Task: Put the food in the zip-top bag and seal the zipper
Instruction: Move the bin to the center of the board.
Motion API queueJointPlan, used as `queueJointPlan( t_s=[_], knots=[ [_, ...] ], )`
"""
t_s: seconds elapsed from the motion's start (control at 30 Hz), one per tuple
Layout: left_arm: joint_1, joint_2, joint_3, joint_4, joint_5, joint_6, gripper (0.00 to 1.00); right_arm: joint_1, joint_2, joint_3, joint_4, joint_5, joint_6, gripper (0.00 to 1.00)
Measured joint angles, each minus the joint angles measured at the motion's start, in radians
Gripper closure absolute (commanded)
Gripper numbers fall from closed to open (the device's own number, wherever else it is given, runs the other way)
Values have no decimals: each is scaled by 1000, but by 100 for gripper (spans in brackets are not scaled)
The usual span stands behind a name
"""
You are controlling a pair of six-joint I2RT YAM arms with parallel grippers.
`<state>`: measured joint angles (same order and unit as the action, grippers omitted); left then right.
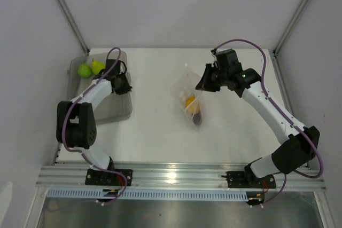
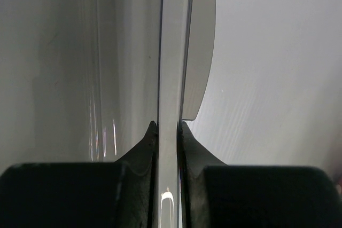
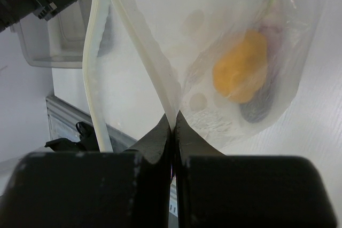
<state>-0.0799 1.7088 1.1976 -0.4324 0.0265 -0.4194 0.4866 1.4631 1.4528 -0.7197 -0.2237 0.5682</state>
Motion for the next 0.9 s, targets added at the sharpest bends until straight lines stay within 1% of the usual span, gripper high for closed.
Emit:
queueJointPlan(
  t_s=[0.13, 0.27, 0.5, 0.67, 0.8, 0.9],
  knots=[
    [-5, -88, -107, 37, -11, -83, 99, 0, 0, -12, 16, -5, 4, 100],
    [-14, -142, -166, 49, -61, -131, 99, 0, 0, -15, 18, -7, 6, 100],
    [-15, -216, -246, 72, -73, -124, 99, 0, 0, -15, 18, -7, 6, 100],
    [-14, -241, -286, 114, -45, -112, 99, 0, 0, -15, 19, -13, 6, 100],
    [-14, -317, -367, 152, -14, -100, 99, 0, 0, -16, 21, -14, 6, 100],
    [-15, -354, -396, 146, 0, -86, 99, 0, 0, -21, 24, -15, 6, 100]
  ],
)
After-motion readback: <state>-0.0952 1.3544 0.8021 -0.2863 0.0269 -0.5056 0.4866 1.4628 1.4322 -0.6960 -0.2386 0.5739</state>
